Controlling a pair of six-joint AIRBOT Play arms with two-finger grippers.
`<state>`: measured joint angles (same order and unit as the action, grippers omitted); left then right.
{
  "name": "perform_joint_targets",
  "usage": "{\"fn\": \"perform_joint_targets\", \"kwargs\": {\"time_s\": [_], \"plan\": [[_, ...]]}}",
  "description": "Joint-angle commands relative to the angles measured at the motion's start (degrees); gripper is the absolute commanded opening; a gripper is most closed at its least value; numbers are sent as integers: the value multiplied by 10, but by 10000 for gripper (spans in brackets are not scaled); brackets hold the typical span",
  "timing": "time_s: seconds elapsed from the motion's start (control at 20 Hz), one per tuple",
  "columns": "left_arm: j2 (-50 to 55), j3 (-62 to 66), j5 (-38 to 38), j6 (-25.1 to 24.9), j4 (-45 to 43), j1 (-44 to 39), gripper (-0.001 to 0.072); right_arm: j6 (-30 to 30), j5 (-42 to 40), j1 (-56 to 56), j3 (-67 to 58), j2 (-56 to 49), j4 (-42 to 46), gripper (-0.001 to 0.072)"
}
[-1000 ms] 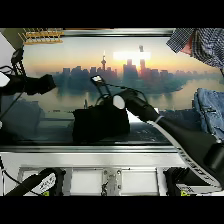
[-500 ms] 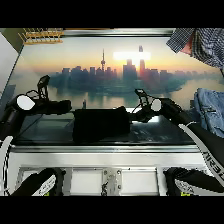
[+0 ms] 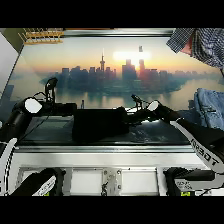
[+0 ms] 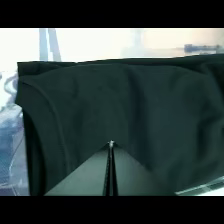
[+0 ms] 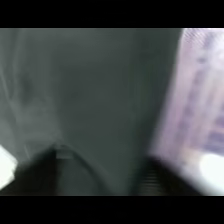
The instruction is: Fold the clothes and pants, and hang the long-sleeved shirts on hangers.
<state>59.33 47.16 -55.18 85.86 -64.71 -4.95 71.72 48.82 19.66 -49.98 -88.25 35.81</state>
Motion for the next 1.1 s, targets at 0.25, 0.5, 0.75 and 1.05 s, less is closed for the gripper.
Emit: {"fn": "perform_joint_targets", "kwargs": {"time_s": [0.25, 0.5, 0.75, 1.05], "plan": [[0, 0, 5, 54, 2, -52, 6, 0, 89, -84, -102, 1, 121, 10], [0, 0, 74, 110, 2, -151, 6, 101, 159, -312, -244, 42, 343, 10], [0, 0, 99, 132, 3, -178, 6, 111, 156, -548, -337, 62, 316, 10], [3, 0, 102, 132, 2, -177, 6, 110, 110, -694, -351, 111, 240, 10]]}}
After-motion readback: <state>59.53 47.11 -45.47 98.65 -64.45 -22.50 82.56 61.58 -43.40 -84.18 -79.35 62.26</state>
